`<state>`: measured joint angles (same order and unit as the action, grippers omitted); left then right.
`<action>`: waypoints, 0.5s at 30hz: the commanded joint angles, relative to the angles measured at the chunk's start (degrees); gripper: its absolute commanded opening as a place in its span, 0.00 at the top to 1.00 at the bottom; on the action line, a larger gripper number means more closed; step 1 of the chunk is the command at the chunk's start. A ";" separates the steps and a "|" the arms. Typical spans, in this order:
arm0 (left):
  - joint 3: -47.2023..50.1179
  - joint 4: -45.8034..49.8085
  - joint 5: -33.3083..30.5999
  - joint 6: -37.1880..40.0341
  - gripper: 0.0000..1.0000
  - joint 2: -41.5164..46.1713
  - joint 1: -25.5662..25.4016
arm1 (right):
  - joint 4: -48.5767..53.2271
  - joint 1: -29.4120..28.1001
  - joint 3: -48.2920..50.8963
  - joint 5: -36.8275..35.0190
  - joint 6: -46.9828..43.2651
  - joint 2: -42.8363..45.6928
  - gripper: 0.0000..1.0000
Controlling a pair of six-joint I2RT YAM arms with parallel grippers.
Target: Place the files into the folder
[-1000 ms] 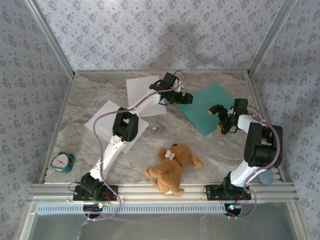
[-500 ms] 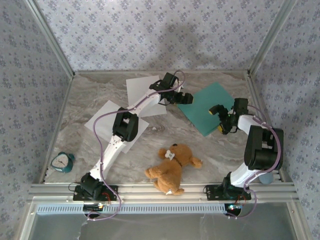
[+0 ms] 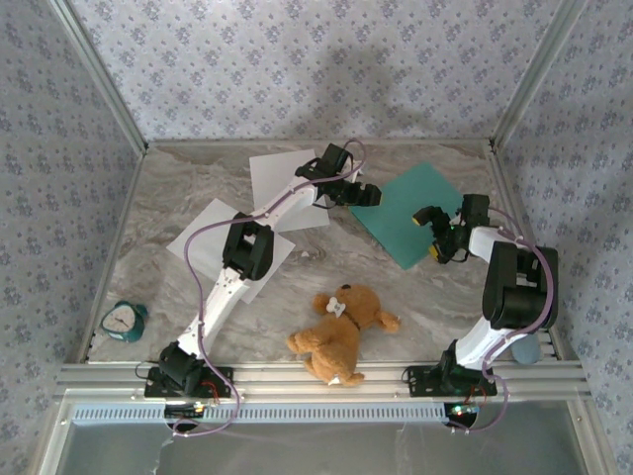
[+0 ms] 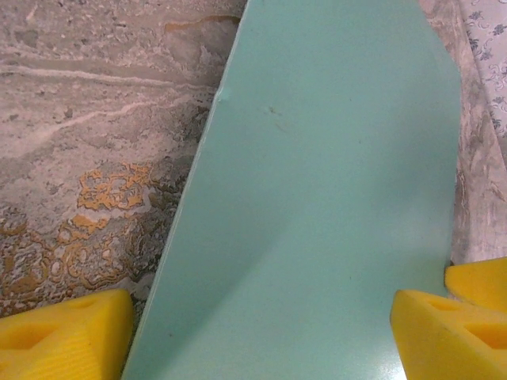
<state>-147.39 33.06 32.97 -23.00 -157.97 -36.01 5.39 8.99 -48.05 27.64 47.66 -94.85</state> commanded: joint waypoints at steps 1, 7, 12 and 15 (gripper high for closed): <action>-0.80 2.42 2.01 0.42 0.16 1.27 -0.91 | 0.82 -0.43 -0.09 0.31 0.68 -2.01 0.02; -0.84 2.37 1.74 0.42 0.16 1.30 -0.99 | 4.97 -0.55 -0.98 -1.75 -0.69 -0.10 0.01; -0.83 2.00 1.92 0.15 0.17 1.26 -0.95 | 5.76 -0.59 -0.25 -4.33 -1.56 1.33 0.00; -0.66 1.95 2.01 0.15 0.18 1.26 -0.94 | 5.96 -0.54 -0.03 -4.23 -1.52 0.81 0.00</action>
<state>-147.39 33.28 33.06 -23.05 -157.97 -36.07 7.70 8.58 -48.62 25.63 46.96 -94.28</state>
